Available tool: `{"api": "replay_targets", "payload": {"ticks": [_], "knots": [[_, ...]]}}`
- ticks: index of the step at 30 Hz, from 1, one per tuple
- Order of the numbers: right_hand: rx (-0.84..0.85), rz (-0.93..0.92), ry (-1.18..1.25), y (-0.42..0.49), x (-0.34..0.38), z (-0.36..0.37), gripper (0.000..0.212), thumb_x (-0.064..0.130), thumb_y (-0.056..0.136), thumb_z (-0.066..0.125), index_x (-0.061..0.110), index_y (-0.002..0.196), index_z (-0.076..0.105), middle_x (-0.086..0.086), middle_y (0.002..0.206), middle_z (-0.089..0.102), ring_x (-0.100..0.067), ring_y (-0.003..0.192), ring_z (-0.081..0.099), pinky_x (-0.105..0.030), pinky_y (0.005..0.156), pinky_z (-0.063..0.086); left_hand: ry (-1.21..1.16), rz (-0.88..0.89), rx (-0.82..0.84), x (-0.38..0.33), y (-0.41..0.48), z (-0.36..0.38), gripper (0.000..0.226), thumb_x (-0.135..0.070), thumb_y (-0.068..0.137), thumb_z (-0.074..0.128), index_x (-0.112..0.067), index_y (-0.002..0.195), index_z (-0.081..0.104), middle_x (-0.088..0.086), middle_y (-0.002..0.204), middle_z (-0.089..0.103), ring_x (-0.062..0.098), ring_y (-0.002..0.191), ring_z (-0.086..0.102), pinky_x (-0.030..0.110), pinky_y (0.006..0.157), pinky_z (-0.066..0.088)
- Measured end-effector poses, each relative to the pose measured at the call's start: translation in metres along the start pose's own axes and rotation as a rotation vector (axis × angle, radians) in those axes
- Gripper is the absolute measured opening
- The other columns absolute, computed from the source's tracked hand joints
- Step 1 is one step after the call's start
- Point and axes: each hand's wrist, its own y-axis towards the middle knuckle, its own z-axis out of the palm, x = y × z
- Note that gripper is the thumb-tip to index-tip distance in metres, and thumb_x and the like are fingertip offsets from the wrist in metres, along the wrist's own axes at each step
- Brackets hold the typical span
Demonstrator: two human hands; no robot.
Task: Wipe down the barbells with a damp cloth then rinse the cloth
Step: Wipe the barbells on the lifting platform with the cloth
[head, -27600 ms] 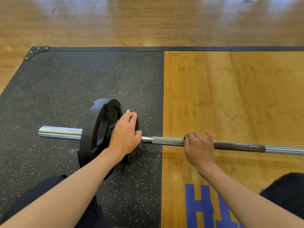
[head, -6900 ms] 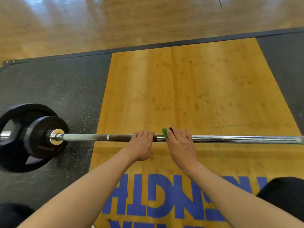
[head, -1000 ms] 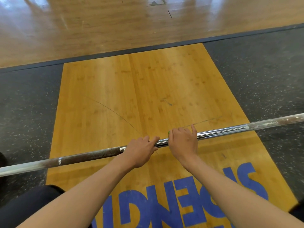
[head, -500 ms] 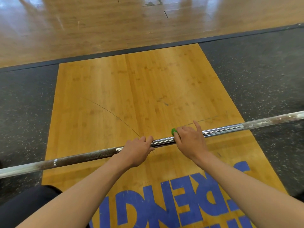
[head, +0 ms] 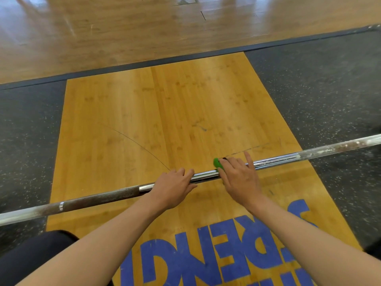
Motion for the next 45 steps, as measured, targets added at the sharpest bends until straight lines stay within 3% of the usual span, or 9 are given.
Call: {"api": "replay_targets", "payload": {"ticks": [5,13,17,21,25,31,34,39,45], "knots": [[0.057,0.257,-0.011,0.025,0.041,0.002,0.05,0.033,0.097,0.025,0.017,0.074,0.067,-0.005,0.074,0.067,-0.028,0.072,0.064,-0.053,0.116,0.031,-0.017,-0.038,0.052,-0.003,0.003,-0.006,0.041,-0.054,0.105,0.03,-0.018,0.123,0.039,0.003,0.103,0.058,0.025,0.084,0.061,0.043,0.071,0.055],[-0.071,-0.176,0.049,-0.012,0.028,0.011,0.037,0.035,0.107,0.041,0.021,0.137,0.058,-0.003,0.129,0.061,-0.024,0.119,0.057,-0.056,0.118,0.028,-0.027,-0.022,0.04,-0.002,0.003,-0.006,0.04,-0.054,0.105,0.032,-0.018,0.122,0.04,0.004,0.105,0.058,0.026,0.087,0.061,0.04,0.067,0.051],[-0.039,-0.012,-0.001,-0.002,-0.021,-0.002,0.034,0.036,0.105,0.041,0.019,0.114,0.068,-0.001,0.102,0.069,-0.023,0.092,0.066,-0.056,0.12,0.026,-0.034,-0.017,0.054,-0.002,0.004,-0.005,0.038,-0.054,0.105,0.032,-0.019,0.12,0.039,0.003,0.103,0.057,0.024,0.084,0.059,0.037,0.066,0.05],[0.244,0.26,-0.045,0.035,0.018,-0.011,0.041,0.031,0.1,0.031,0.019,0.07,0.055,-0.003,0.071,0.065,-0.025,0.07,0.064,-0.05,0.121,0.016,-0.033,-0.019,0.053,-0.002,0.005,-0.006,0.038,-0.053,0.105,0.032,-0.019,0.12,0.039,0.003,0.104,0.057,0.023,0.084,0.059,0.035,0.065,0.048],[0.129,0.143,0.042,0.027,0.072,0.005,0.034,0.032,0.101,0.041,0.02,0.076,0.062,-0.001,0.075,0.066,-0.025,0.072,0.064,-0.052,0.117,0.029,-0.047,-0.037,0.033,-0.003,0.004,-0.005,0.038,-0.053,0.105,0.032,-0.018,0.117,0.041,0.002,0.103,0.057,0.024,0.084,0.06,0.039,0.067,0.051],[-0.037,-0.126,0.044,-0.015,0.018,0.008,0.041,0.036,0.107,0.04,0.018,0.14,0.056,-0.004,0.134,0.06,-0.025,0.123,0.057,-0.056,0.119,0.027,-0.025,-0.019,0.028,-0.002,0.003,-0.003,0.038,-0.055,0.104,0.033,-0.02,0.116,0.039,0.0,0.101,0.056,0.023,0.083,0.06,0.038,0.065,0.049],[-0.036,-0.062,0.009,-0.013,-0.019,0.003,0.041,0.039,0.105,0.038,0.017,0.132,0.061,-0.004,0.119,0.065,-0.026,0.111,0.061,-0.056,0.118,0.029,-0.041,-0.022,0.041,-0.002,0.003,-0.004,0.037,-0.054,0.104,0.033,-0.02,0.115,0.039,0.0,0.1,0.056,0.023,0.081,0.059,0.039,0.066,0.052],[0.186,0.273,0.013,0.033,0.001,-0.009,0.043,0.035,0.097,0.033,0.017,0.068,0.059,-0.004,0.069,0.065,-0.026,0.071,0.064,-0.047,0.114,0.028,-0.005,-0.023,0.03,-0.002,0.005,-0.004,0.036,-0.053,0.105,0.031,-0.02,0.116,0.04,0.001,0.103,0.058,0.024,0.084,0.059,0.039,0.073,0.048],[0.022,0.065,0.062,0.008,0.052,0.011,0.033,0.037,0.103,0.042,0.017,0.1,0.068,-0.003,0.091,0.067,-0.026,0.084,0.062,-0.049,0.108,0.039,-0.043,-0.059,0.021,-0.006,0.002,-0.004,0.04,-0.057,0.103,0.035,-0.021,0.12,0.042,0.001,0.106,0.058,0.023,0.089,0.056,0.035,0.069,0.036]]}}
